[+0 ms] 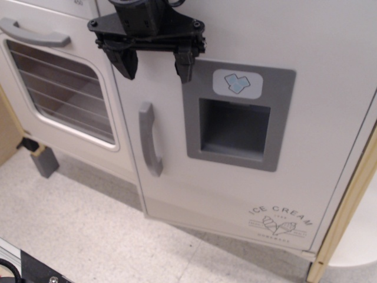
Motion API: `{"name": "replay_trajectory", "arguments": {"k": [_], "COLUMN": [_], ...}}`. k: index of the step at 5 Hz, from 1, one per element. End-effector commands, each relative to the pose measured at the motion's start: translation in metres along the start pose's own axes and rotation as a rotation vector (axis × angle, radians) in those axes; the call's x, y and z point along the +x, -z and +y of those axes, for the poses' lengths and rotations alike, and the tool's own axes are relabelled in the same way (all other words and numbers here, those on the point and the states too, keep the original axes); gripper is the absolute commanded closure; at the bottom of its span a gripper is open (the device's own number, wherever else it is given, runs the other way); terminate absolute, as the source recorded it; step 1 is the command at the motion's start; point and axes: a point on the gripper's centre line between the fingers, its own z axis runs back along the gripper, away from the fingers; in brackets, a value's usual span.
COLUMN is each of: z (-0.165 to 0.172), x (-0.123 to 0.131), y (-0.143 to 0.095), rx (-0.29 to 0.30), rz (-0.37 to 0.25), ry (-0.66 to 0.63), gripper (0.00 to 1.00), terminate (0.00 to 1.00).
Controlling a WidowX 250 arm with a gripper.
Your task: Close fridge
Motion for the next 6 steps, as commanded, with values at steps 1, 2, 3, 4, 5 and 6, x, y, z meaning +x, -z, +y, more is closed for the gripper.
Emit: {"name": "replay_trajectory", "arguments": {"k": [1, 2, 3, 4, 5, 6], "z": [0.012, 0.012, 0.014, 0.014, 0.015, 0.019], "x": [0.033, 0.038, 0.047, 0.050, 0.054, 0.042], "y": [-0.004, -0.001, 0.001, 0.002, 0.002, -0.004], "rx": [0.003, 0.010, 0.011, 0.017, 0.015, 0.045], "rz": [-0.066, -0.073, -0.082, -0.089, -0.097, -0.074], "ry": [-0.046, -0.053, -0.068, -0.070, -0.081, -0.056], "gripper": [0.00, 0.00, 0.00, 0.00, 0.00, 0.00], "terminate": [0.00, 0.00, 0.00, 0.00, 0.00, 0.00]}}
